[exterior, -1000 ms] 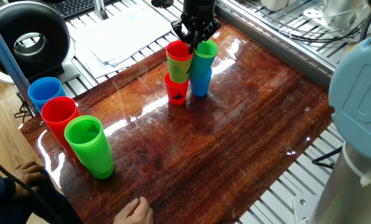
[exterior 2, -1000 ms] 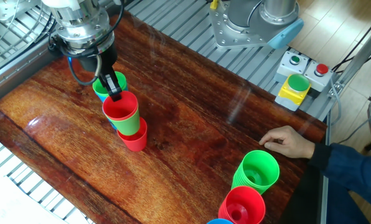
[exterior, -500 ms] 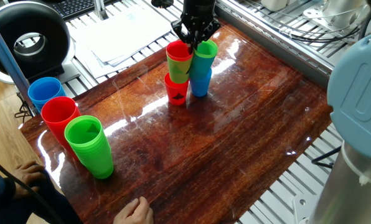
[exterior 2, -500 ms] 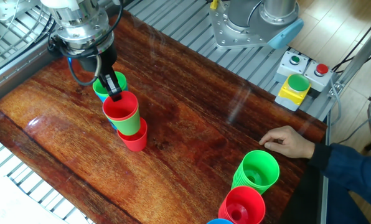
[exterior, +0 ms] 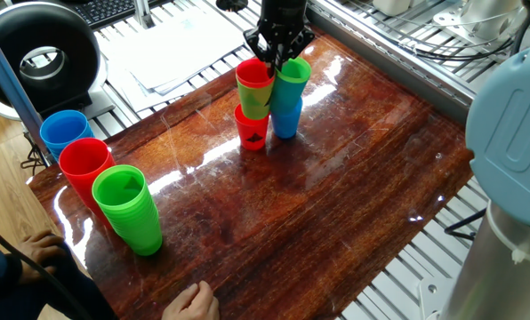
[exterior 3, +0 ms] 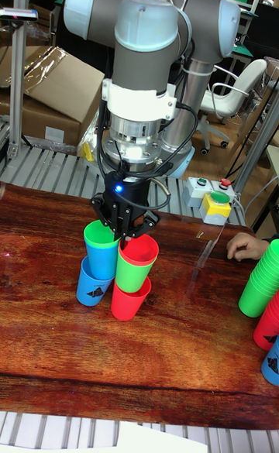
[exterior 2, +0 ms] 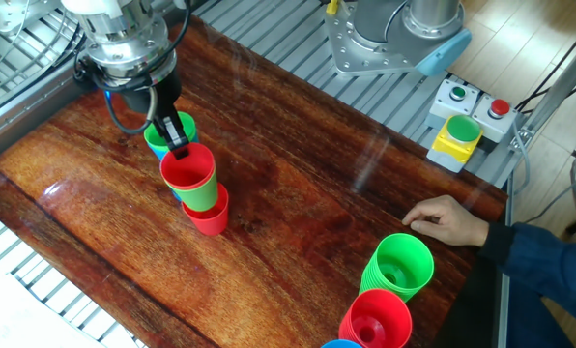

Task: Stack the cups

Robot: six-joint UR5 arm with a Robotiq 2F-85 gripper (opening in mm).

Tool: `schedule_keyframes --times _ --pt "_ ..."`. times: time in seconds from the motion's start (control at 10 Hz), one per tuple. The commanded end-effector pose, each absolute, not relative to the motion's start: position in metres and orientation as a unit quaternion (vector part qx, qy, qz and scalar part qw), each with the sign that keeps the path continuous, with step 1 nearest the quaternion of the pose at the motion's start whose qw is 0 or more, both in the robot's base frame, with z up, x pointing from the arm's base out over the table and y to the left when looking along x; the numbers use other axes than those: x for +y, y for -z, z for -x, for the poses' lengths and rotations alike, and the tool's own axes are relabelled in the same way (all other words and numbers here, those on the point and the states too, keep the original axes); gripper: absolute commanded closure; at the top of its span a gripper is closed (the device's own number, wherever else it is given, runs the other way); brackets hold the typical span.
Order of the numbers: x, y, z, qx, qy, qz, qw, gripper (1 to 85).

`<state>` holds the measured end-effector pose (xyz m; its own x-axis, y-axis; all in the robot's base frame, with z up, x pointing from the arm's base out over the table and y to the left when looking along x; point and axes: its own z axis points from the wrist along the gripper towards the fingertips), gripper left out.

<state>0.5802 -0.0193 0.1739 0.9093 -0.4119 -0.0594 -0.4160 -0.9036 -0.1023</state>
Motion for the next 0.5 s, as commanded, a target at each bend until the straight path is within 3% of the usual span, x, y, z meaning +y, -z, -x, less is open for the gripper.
schedule_keyframes --times 0.0,0.4 --pt "-0.0161 -0.1756 -0.5819 0.212 -0.018 0.975 0.065 68.0" --pt "-0.0159 -0.1764 -0.5819 0.212 -0.020 0.975 0.068 67.0"
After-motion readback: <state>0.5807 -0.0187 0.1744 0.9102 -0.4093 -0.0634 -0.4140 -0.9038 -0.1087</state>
